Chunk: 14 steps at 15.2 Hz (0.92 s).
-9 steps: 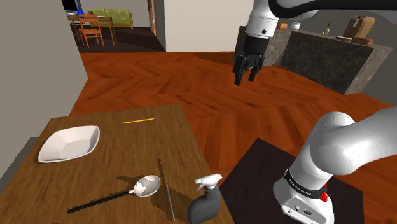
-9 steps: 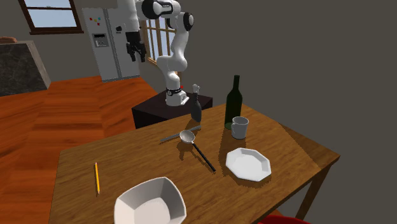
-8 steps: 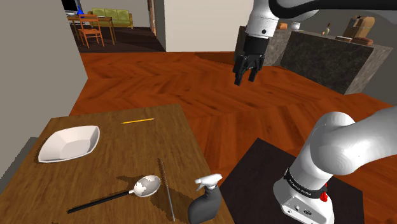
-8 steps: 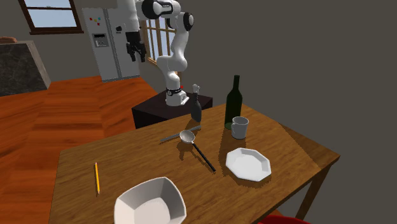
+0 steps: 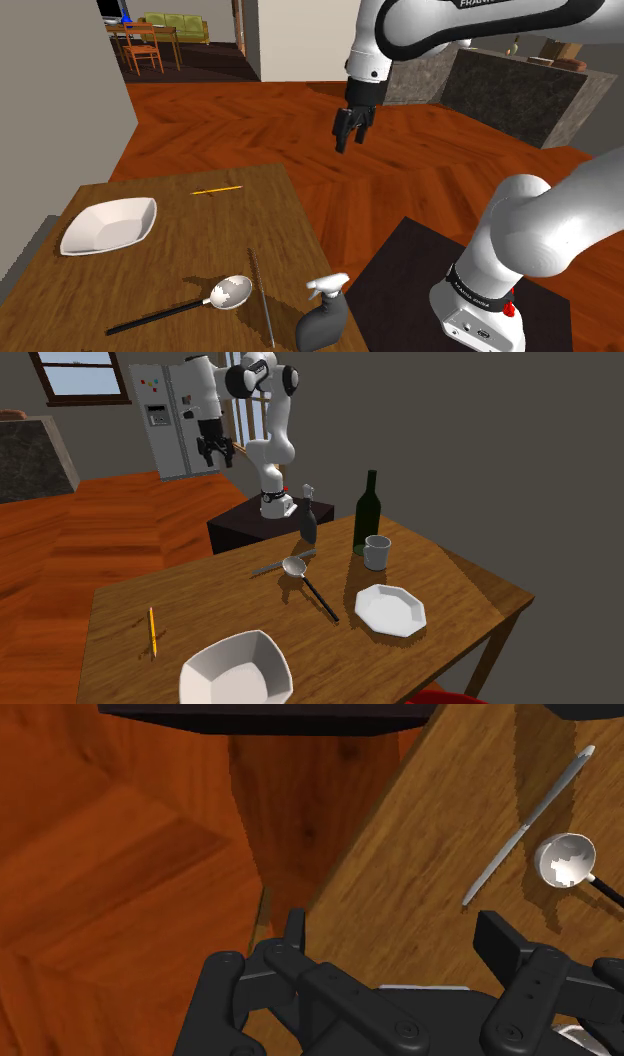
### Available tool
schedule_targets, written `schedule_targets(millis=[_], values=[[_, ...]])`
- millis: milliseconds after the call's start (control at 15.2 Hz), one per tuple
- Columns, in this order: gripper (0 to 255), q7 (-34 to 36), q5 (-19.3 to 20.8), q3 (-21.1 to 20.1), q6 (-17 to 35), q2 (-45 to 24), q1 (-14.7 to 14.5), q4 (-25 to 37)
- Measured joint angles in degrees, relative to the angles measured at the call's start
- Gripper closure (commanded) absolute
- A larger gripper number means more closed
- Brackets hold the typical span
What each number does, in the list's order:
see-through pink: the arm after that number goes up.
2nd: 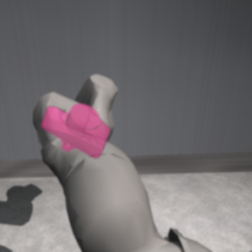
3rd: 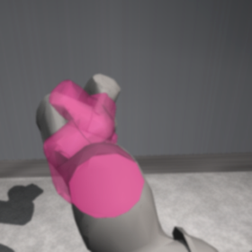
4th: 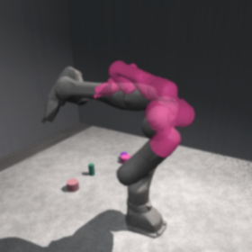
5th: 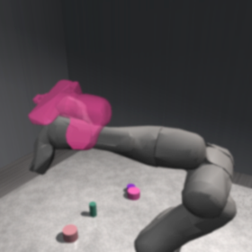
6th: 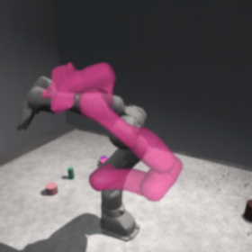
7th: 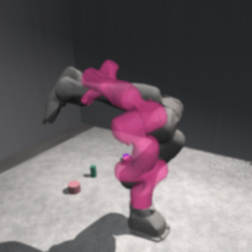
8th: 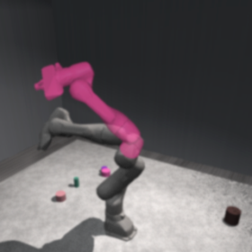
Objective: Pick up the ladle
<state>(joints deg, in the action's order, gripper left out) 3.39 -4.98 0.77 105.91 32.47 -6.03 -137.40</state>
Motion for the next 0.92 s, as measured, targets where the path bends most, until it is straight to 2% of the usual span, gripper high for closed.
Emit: schedule_targets(millis=[396, 924], values=[[0, -3.95, -1.81, -2.25, 9.02, -10.57, -3.90, 2.00], [0, -8.88, -3.17, -5.67, 17.50, -23.50, -8.32, 7.17]])
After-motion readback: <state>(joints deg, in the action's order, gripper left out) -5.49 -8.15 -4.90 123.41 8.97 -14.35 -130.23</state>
